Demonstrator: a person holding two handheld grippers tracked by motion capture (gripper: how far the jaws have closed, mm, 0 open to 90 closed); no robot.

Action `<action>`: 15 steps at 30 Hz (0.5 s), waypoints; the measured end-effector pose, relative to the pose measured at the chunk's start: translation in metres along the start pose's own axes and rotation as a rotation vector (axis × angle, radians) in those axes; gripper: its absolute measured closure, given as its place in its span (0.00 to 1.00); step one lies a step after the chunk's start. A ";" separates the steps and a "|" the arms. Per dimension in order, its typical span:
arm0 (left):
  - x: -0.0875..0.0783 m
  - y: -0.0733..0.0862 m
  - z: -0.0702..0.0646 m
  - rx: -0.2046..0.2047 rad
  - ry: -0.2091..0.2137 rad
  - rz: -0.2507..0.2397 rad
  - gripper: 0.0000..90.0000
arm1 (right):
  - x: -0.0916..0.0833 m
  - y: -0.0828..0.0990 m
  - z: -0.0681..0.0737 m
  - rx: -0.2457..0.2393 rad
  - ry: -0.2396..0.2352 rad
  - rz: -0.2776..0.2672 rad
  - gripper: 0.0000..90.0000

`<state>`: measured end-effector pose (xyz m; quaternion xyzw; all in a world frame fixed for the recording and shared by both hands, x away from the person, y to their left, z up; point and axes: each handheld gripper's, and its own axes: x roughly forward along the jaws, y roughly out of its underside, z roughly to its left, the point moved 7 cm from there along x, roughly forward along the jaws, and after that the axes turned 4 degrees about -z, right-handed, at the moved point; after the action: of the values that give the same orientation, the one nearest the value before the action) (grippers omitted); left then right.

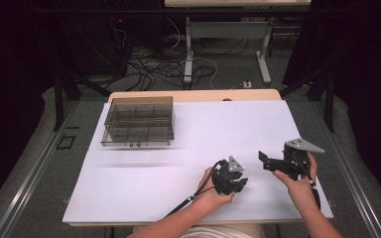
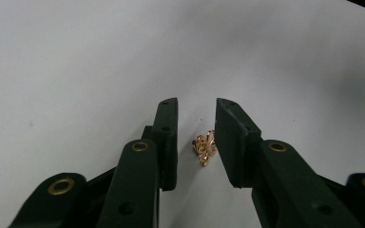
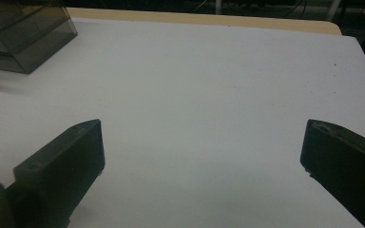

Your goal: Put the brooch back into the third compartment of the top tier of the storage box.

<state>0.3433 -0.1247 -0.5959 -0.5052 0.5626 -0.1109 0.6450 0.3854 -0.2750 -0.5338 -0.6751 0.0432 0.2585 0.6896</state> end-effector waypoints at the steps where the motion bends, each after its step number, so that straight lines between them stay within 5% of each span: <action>1: 0.000 0.000 0.001 -0.002 0.005 0.010 0.81 | 0.000 0.000 0.000 0.001 -0.001 0.001 0.01; 5: 0.002 0.001 -0.002 -0.042 0.028 0.018 0.83 | 0.000 0.000 0.000 0.001 -0.002 0.000 0.01; 14: 0.004 0.003 -0.001 -0.020 0.033 0.050 0.88 | 0.000 0.000 0.000 0.001 -0.002 0.000 0.01; 15: 0.006 0.004 -0.003 -0.046 0.029 0.039 0.90 | 0.000 0.000 0.000 0.000 -0.003 0.001 0.01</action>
<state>0.3414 -0.1285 -0.6017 -0.5073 0.5839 -0.0928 0.6269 0.3853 -0.2750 -0.5338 -0.6747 0.0425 0.2597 0.6896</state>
